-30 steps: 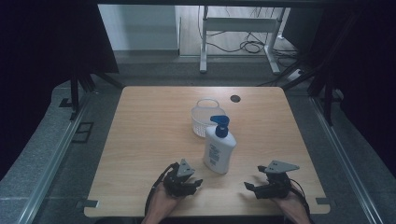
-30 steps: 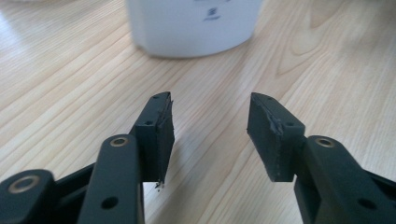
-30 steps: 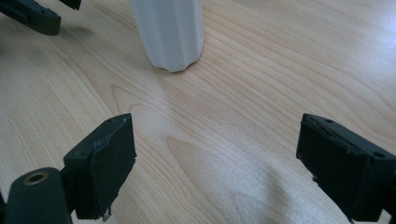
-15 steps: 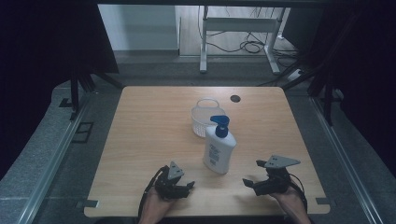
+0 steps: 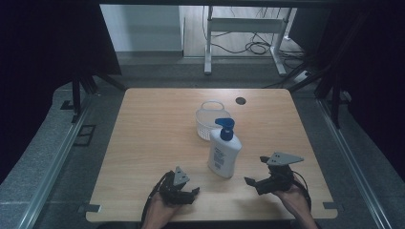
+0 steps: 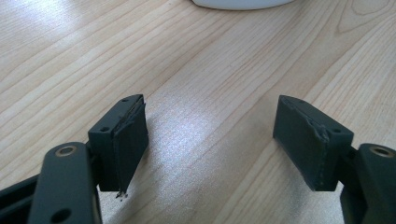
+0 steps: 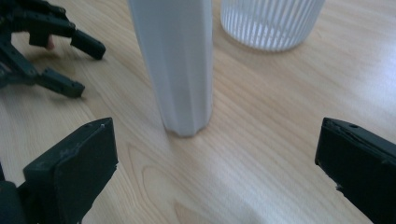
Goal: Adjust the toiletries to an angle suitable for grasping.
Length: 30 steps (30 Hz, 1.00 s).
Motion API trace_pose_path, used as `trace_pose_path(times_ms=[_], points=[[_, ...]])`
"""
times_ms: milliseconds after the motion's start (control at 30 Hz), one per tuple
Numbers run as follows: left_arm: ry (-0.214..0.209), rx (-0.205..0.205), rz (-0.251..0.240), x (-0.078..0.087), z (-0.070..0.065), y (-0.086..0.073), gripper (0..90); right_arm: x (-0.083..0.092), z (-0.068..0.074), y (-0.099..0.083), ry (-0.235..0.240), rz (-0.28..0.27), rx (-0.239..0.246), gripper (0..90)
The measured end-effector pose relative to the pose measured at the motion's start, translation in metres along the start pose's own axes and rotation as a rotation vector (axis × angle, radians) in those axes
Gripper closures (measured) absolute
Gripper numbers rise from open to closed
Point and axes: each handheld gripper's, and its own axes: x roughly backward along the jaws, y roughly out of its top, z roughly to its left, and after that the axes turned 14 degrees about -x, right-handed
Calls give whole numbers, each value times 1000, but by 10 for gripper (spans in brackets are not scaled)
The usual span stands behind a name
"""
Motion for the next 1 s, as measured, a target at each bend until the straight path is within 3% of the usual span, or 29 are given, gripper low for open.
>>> trace_pose_path(times_ms=[100,267,767,1000], points=[[1,1,1,0,0,0,252,-1,3,6,8,-18,3,0],[2,0,1,0,0,0,249,-4,4,15,43,-31,-34,0],[6,2,1,0,0,0,246,-14,8,31,28,-35,-61,0],[4,-5,6,0,0,0,246,-19,12,39,47,-34,-63,0]])
